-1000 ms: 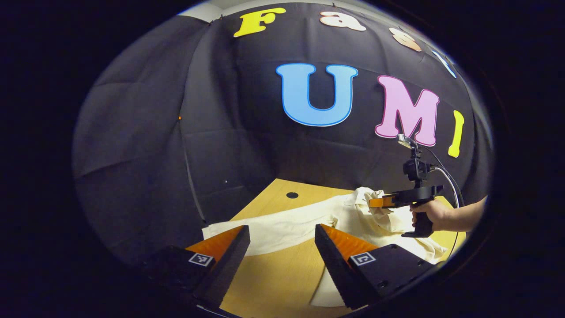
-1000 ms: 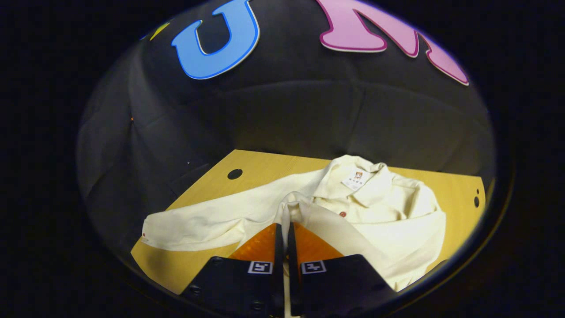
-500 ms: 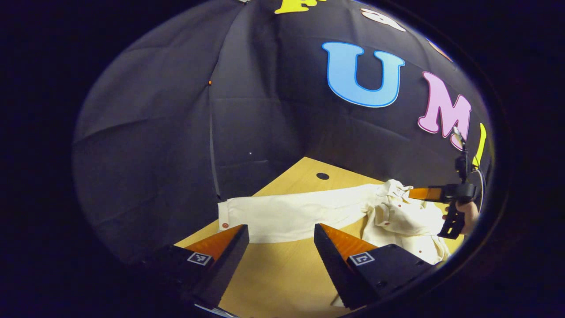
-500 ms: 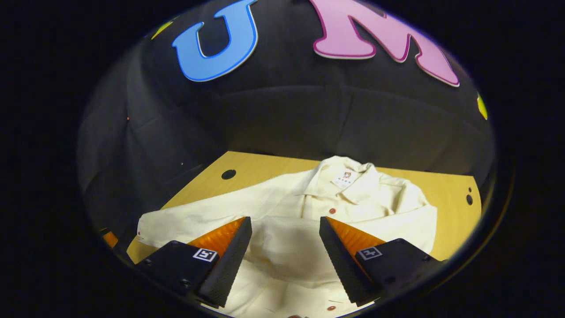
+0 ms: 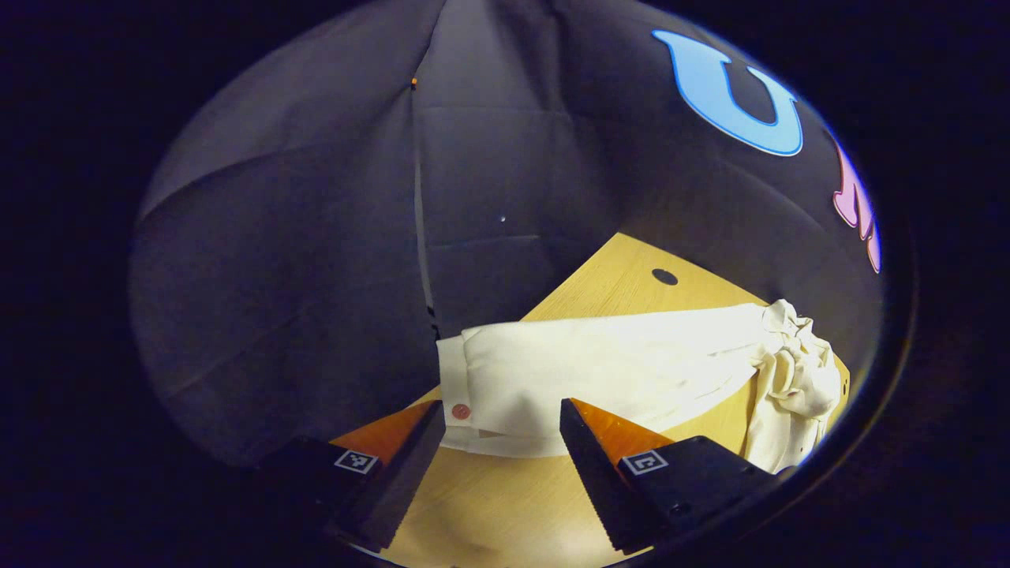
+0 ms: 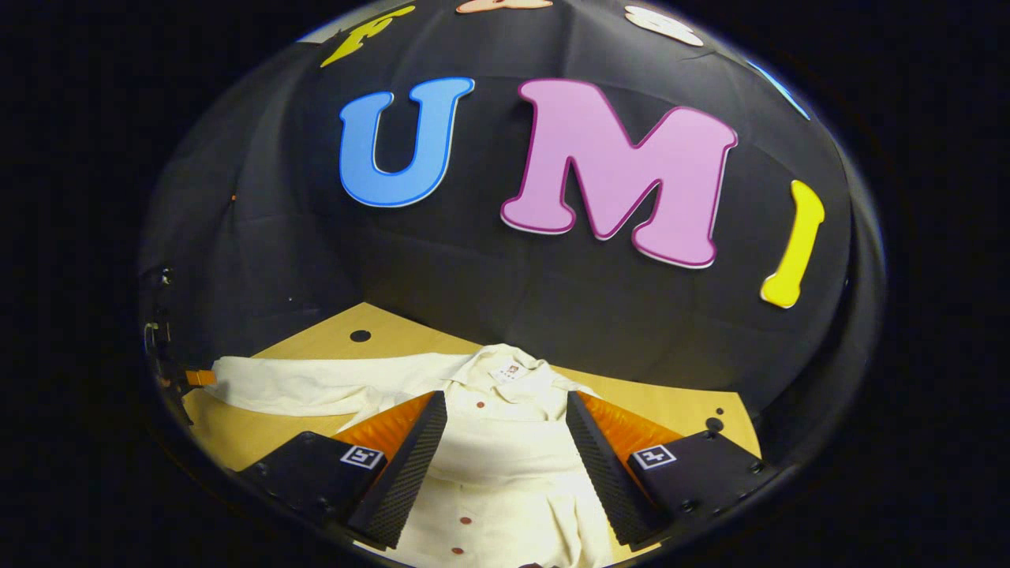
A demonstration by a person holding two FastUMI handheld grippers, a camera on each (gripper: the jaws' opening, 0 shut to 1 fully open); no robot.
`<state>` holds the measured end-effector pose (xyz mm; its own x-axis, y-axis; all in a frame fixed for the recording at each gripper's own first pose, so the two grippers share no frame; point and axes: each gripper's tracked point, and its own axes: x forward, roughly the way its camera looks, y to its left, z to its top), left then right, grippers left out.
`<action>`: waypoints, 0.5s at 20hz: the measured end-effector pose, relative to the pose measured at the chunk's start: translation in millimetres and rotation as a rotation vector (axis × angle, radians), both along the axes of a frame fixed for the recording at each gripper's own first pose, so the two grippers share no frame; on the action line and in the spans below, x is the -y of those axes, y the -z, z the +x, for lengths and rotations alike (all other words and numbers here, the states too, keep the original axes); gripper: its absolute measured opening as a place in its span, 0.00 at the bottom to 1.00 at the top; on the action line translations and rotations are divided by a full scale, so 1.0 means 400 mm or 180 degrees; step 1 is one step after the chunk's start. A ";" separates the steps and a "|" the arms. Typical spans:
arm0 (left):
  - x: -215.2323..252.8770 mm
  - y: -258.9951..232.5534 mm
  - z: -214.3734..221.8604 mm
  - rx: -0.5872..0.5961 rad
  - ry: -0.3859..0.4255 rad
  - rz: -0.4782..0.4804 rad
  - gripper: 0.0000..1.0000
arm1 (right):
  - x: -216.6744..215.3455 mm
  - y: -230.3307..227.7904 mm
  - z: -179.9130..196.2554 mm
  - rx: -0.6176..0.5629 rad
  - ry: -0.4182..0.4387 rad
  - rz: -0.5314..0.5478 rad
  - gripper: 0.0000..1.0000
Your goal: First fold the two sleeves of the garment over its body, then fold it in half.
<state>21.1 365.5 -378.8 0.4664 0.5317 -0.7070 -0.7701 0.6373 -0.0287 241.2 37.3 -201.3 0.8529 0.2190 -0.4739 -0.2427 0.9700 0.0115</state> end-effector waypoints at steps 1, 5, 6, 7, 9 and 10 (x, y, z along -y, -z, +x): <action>-0.018 0.028 0.001 -0.0010 -0.0063 -0.0059 0.96 | 0.032 -0.013 -0.015 0.0057 0.0057 -0.0061 0.97; -0.071 0.105 0.000 -0.0286 -0.0143 -0.0135 0.96 | 0.130 -0.053 -0.080 0.0256 0.0198 -0.0239 0.97; -0.087 0.107 0.006 -0.0335 -0.0096 -0.0055 0.95 | 0.138 -0.052 -0.090 0.0273 0.0196 -0.0247 0.97; -0.088 0.110 0.013 -0.0384 -0.0039 -0.0024 0.93 | 0.150 -0.053 -0.093 0.0302 0.0201 -0.0271 0.97; -0.067 0.114 0.012 -0.0511 0.0043 -0.0049 0.86 | 0.182 -0.044 -0.109 0.0299 0.0214 -0.0371 0.97; -0.068 0.113 0.026 -0.0461 0.0107 -0.0039 0.84 | 0.192 -0.038 -0.113 0.0286 0.0226 -0.0411 0.97</action>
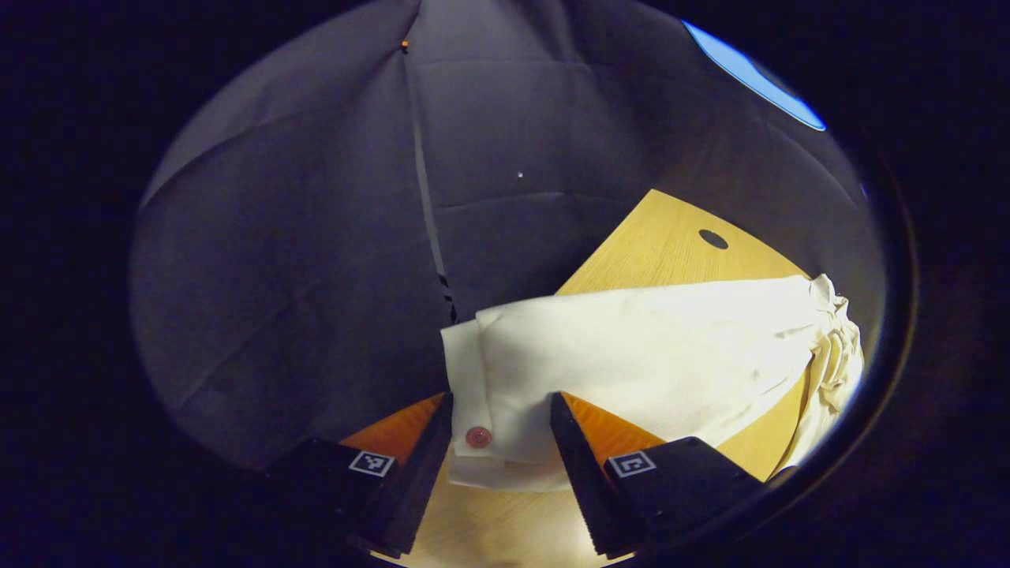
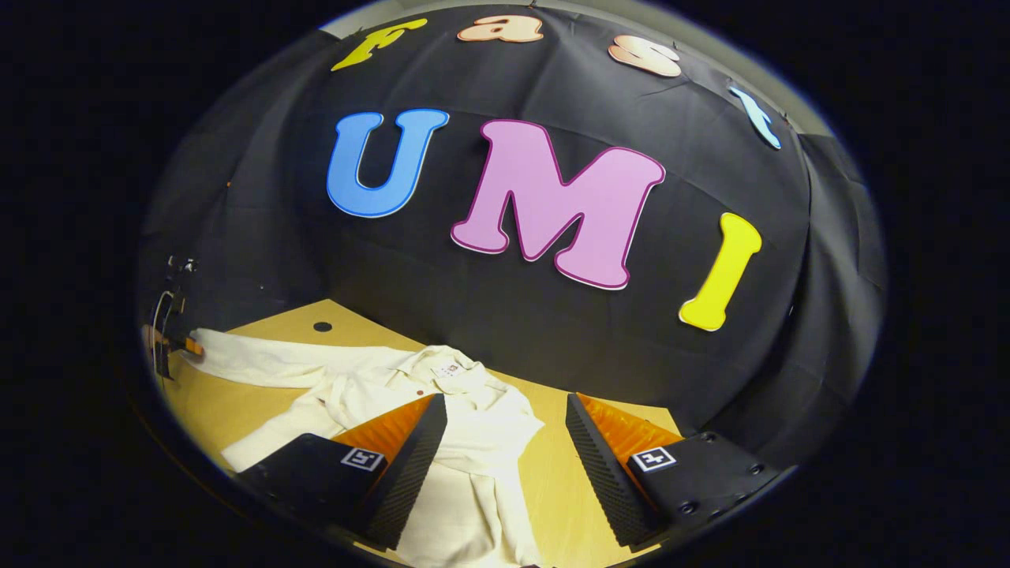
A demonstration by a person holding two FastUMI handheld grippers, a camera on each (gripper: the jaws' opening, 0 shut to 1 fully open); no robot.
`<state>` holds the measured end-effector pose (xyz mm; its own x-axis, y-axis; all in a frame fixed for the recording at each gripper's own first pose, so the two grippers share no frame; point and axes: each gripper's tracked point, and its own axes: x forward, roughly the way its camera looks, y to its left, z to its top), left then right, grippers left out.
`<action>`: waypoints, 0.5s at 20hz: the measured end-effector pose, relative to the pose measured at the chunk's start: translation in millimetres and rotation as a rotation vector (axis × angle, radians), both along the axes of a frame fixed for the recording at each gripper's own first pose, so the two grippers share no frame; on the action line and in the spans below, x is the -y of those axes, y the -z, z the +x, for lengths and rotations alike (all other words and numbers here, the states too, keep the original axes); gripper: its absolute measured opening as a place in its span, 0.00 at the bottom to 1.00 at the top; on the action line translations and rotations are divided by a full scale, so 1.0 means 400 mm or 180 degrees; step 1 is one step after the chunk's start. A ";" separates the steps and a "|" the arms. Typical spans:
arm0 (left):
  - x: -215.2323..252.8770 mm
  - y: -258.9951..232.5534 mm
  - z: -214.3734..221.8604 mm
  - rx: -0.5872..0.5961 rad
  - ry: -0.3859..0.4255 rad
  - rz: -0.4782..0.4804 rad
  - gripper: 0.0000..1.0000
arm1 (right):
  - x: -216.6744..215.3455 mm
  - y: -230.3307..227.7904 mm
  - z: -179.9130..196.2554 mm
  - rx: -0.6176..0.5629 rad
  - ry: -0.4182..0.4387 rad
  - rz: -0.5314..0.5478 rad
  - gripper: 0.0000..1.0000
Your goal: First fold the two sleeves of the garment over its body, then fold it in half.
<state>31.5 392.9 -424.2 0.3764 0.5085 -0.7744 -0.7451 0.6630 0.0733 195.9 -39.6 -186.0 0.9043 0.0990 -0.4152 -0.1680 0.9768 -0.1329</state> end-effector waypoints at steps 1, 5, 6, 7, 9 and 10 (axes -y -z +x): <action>0.005 -0.002 0.003 -0.0024 0.0048 -0.0022 0.75 | 0.005 0.002 -0.004 -0.0004 0.0027 0.0032 0.97; 0.025 0.001 0.055 0.0040 0.0220 -0.0060 0.20 | 0.045 0.024 -0.014 -0.0039 0.0167 0.0159 0.97; 0.029 -0.003 0.058 0.0035 0.0275 -0.0046 0.17 | 0.063 0.034 -0.018 -0.0056 0.0196 0.0144 0.97; 0.043 -0.008 0.072 0.0050 0.0321 -0.0106 0.10 | 0.078 0.044 -0.020 -0.0073 0.0227 0.0136 0.98; 0.074 -0.053 0.125 0.0174 0.0427 -0.0084 0.07 | 0.108 0.058 -0.028 -0.0104 0.0287 0.0127 0.98; 0.089 -0.090 0.165 0.0260 0.0508 -0.0011 0.07 | 0.129 0.063 -0.031 -0.0115 0.0327 0.0128 0.98</action>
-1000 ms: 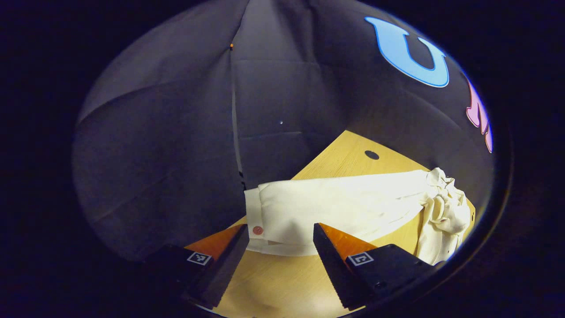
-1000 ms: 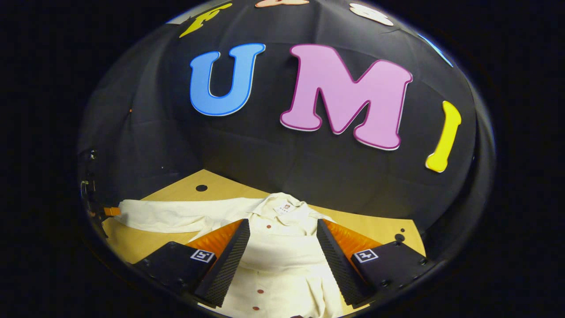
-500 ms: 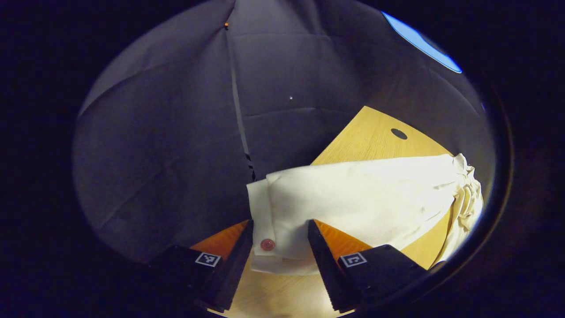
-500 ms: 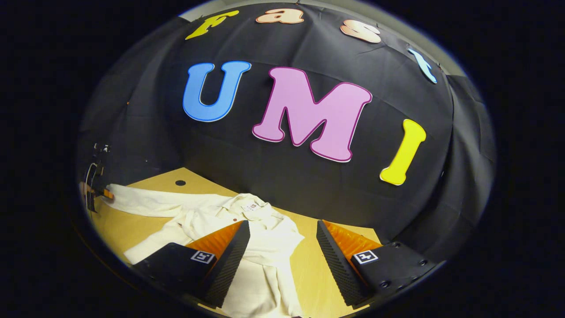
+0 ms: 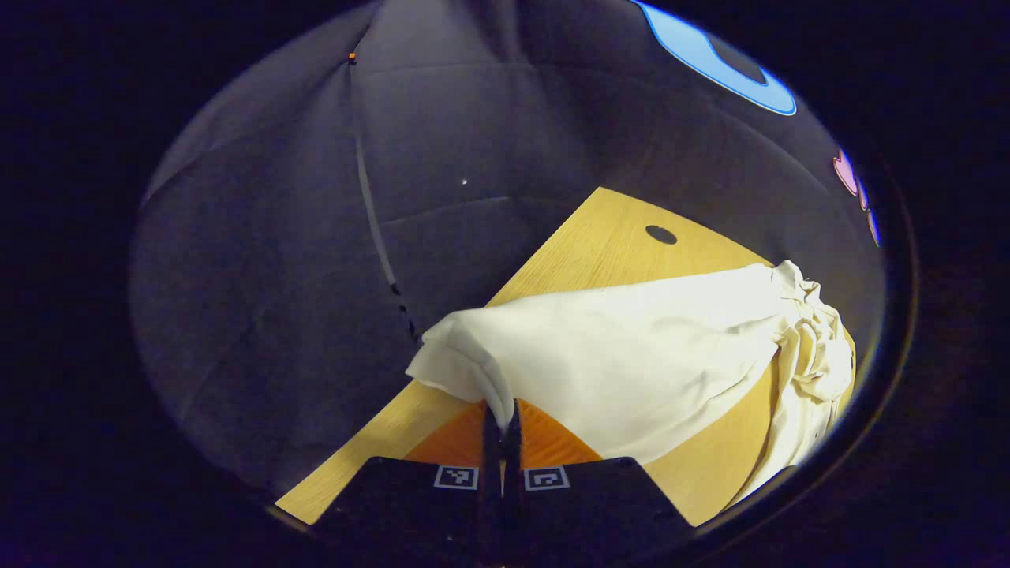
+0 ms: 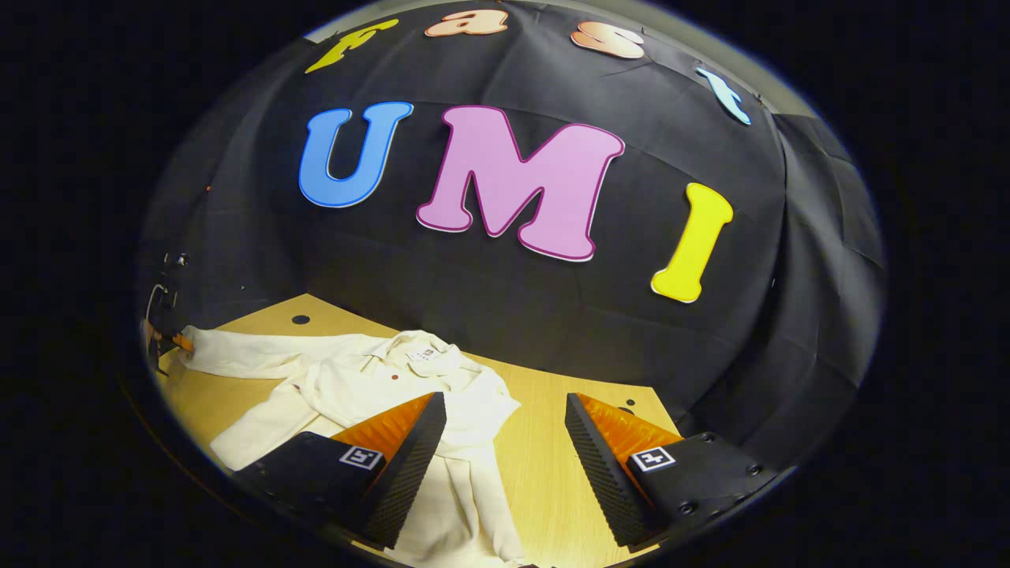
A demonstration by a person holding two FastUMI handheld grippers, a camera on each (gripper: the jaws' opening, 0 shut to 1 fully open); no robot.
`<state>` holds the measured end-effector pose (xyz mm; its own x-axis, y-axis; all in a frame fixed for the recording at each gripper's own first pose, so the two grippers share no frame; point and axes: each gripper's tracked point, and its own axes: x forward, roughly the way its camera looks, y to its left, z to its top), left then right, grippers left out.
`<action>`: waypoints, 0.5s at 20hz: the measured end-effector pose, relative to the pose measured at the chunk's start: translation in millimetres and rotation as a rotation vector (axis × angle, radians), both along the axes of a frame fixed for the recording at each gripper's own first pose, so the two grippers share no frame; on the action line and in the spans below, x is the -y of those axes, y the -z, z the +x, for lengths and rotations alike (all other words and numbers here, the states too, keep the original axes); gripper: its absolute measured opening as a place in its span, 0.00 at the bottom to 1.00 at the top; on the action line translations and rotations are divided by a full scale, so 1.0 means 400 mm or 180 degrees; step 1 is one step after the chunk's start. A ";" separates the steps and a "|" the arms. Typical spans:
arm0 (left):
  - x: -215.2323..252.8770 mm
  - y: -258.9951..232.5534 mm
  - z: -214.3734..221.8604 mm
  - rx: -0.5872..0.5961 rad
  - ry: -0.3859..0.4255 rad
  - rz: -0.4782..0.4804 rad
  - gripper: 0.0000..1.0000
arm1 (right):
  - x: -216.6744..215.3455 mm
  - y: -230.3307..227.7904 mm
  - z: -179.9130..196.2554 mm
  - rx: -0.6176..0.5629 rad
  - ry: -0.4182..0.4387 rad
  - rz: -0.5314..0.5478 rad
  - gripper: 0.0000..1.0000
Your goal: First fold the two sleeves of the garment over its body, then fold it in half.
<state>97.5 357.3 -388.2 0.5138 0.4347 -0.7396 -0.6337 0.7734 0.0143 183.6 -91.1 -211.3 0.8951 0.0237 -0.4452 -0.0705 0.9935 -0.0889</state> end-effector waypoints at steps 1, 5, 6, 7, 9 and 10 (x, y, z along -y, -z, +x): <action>0.027 -0.042 0.044 0.0088 0.0087 0.0047 0.06 | 0.017 0.004 -0.002 -0.0009 0.0039 0.0002 0.98; 0.213 -0.200 0.282 0.0532 0.0551 0.0032 0.06 | 0.101 0.034 -0.010 -0.0082 0.0248 0.0034 0.97; 0.281 -0.236 0.345 0.0652 0.0679 -0.0011 0.06 | 0.124 0.044 -0.014 -0.0103 0.0297 0.0057 0.97; 0.355 -0.268 0.403 0.0771 0.0804 -0.0069 0.06 | 0.145 0.051 -0.018 -0.0126 0.0349 0.0061 0.97; 0.528 -0.317 0.504 0.0969 0.1084 -0.0215 0.06 | 0.189 0.071 -0.031 -0.0178 0.0426 0.0054 0.98; 0.614 -0.338 0.550 0.1055 0.1233 -0.0291 0.06 | 0.212 0.081 -0.040 -0.0211 0.0453 0.0053 0.98</action>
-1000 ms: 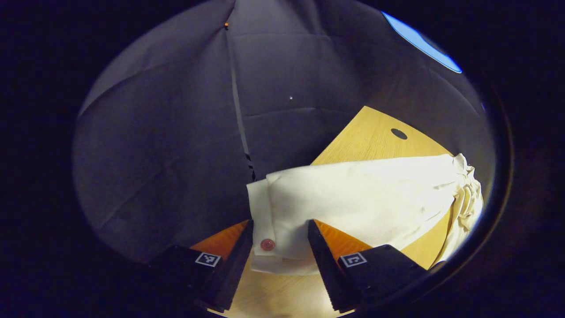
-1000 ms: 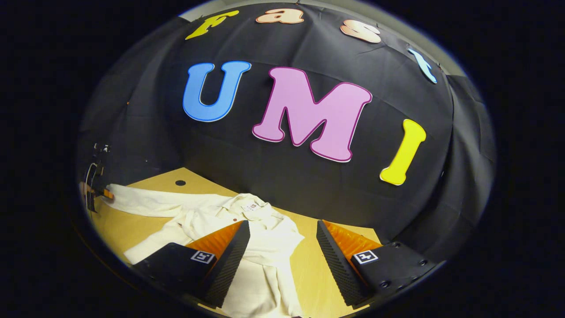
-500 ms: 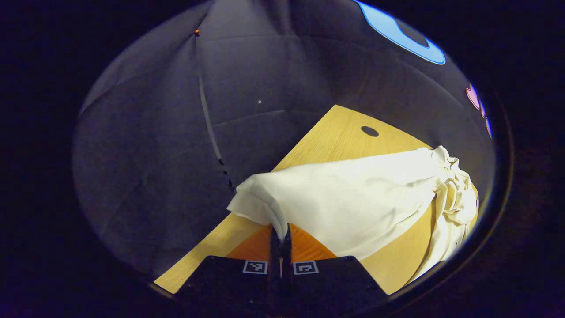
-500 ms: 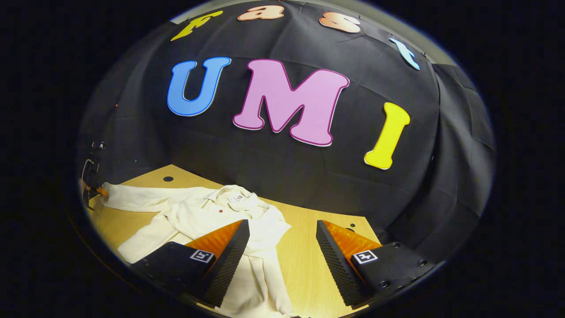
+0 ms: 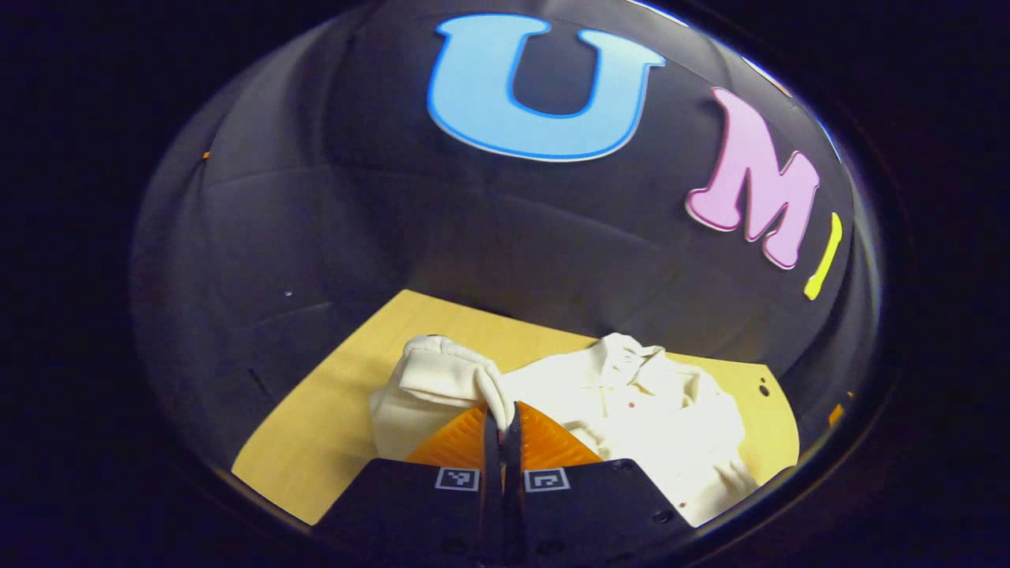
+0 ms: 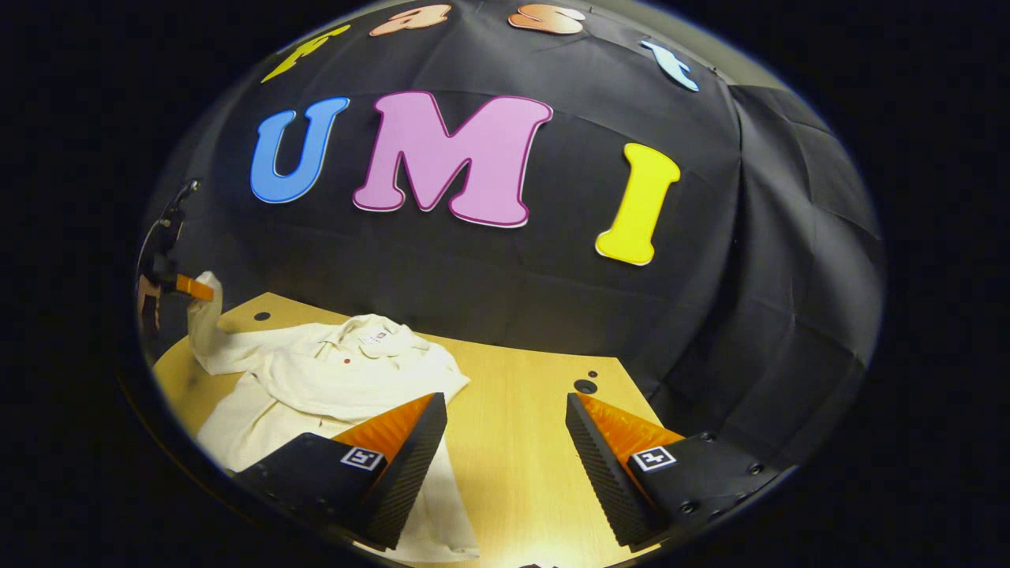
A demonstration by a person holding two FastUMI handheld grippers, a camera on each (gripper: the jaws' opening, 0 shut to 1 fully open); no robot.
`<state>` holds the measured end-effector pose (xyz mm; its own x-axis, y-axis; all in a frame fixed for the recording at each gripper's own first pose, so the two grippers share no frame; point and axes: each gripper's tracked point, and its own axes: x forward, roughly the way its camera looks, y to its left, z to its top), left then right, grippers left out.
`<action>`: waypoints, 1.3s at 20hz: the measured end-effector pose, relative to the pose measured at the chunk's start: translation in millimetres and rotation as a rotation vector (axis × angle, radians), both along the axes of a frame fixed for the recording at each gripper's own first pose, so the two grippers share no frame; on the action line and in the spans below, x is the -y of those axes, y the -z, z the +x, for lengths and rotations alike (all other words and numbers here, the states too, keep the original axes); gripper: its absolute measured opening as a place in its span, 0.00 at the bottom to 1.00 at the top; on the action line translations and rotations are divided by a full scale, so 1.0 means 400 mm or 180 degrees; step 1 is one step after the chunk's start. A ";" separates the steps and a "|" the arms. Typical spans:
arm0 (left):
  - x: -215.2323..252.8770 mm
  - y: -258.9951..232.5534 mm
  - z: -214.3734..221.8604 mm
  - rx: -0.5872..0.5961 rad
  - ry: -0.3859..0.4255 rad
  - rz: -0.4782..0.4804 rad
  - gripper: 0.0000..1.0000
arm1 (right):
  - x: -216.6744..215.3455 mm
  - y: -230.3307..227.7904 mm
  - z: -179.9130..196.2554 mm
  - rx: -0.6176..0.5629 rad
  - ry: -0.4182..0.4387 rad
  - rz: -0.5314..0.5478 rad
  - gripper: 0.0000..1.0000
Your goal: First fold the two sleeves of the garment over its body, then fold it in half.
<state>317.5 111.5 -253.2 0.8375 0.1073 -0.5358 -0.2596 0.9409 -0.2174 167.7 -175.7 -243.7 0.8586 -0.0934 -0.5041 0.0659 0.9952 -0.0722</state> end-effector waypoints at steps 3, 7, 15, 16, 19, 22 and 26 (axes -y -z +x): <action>0.256 -0.023 0.099 0.0149 0.0475 -0.0190 0.06 | 0.062 0.036 -0.030 -0.0146 0.0121 0.0032 0.98; 0.565 0.023 0.178 0.0146 0.1053 -0.0168 0.06 | 0.110 0.085 -0.066 -0.0289 0.0181 0.0107 0.98; 0.826 0.100 0.227 0.0163 0.1317 -0.0476 0.80 | 0.101 0.193 -0.136 -0.0639 0.0015 0.0181 0.98; 0.808 0.094 0.211 0.0211 0.1317 -0.0387 0.98 | 0.089 0.205 -0.145 -0.0671 0.0009 0.0217 0.98; 0.710 0.074 0.116 0.0229 0.1286 -0.0042 0.97 | 0.038 0.244 -0.172 -0.0806 -0.0018 0.0348 0.98; 0.602 0.070 -0.040 0.0054 0.1203 0.0158 0.96 | -0.013 0.289 -0.220 -0.1044 -0.0060 0.0402 0.98; 0.438 0.121 -0.308 -0.0369 0.1004 0.0339 0.92 | -0.066 0.323 -0.278 -0.1293 -0.0046 0.0454 0.98</action>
<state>194.3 -63.8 -301.8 0.7725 -0.0867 -0.6291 0.0303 0.9945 -0.0999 56.4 -149.3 -372.9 0.5883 0.0123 -0.8085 0.0463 0.9977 0.0489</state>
